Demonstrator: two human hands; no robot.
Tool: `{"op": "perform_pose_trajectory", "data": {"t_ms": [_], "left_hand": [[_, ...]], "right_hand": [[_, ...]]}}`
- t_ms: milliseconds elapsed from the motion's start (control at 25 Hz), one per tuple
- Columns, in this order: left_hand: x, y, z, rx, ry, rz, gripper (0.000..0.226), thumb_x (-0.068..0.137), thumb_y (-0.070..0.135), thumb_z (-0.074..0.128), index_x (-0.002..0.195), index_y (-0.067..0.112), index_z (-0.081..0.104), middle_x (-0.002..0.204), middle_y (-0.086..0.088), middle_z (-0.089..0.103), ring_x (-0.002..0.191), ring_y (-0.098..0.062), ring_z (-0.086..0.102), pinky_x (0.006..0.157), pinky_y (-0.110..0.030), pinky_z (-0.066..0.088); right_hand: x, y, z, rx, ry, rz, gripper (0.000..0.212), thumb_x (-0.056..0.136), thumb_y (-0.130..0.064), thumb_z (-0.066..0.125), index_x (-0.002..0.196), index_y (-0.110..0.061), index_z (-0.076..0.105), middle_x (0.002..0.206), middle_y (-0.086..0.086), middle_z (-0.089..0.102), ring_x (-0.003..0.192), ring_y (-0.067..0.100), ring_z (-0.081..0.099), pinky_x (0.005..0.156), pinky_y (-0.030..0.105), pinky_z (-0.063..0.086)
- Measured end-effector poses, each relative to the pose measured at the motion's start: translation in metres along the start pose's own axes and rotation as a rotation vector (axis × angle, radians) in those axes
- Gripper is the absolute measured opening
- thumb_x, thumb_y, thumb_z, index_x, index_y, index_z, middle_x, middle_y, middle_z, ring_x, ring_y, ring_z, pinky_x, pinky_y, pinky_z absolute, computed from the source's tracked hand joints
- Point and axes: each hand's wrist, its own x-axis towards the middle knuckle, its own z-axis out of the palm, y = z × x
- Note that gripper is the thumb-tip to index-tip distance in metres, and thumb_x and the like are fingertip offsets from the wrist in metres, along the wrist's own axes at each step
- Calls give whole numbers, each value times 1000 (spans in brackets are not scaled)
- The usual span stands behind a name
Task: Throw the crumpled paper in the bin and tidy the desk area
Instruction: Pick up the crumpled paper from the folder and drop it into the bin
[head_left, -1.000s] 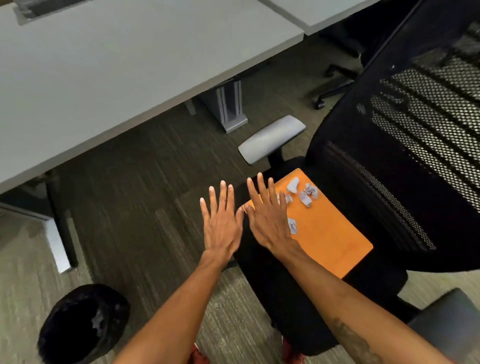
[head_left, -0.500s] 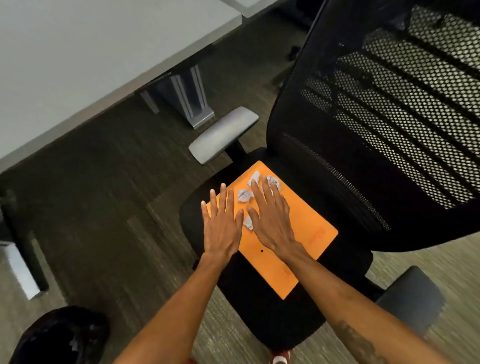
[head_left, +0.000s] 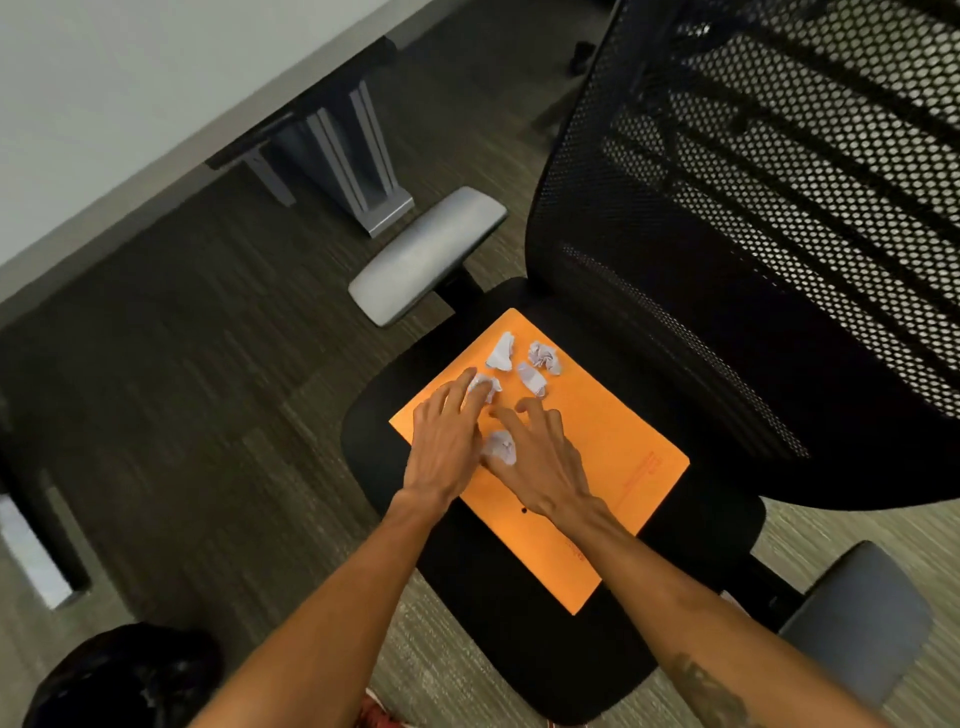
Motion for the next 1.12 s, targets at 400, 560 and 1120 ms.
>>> {"op": "perform_pose_trajectory", "data": {"t_ms": [400,560,1120], "left_hand": [[15,-2,30,9,-88,-41,49,95,26,62,141,23,45,141,0,49,125,-24,46,96,-38,44],[19,7,28,-18,-59,-47,22,98,28,57,118,19,55,129,-2,52,105,-22,52,84,-37,50],[24,17,-11,-284,137,-403,25,99,37,46,119,24,53,77,8,61,64,-9,55,62,-31,38]], "right_hand": [[5,6,22,144,-43,23,30,96,-28,59,125,-23,54,120,3,48,102,22,45,78,34,49],[2,9,21,191,-12,8,17,96,-13,54,113,-12,57,109,4,56,93,19,48,77,26,37],[15,28,-17,185,282,241,23,103,-36,45,111,-22,61,83,-4,65,69,14,61,62,37,52]]}}
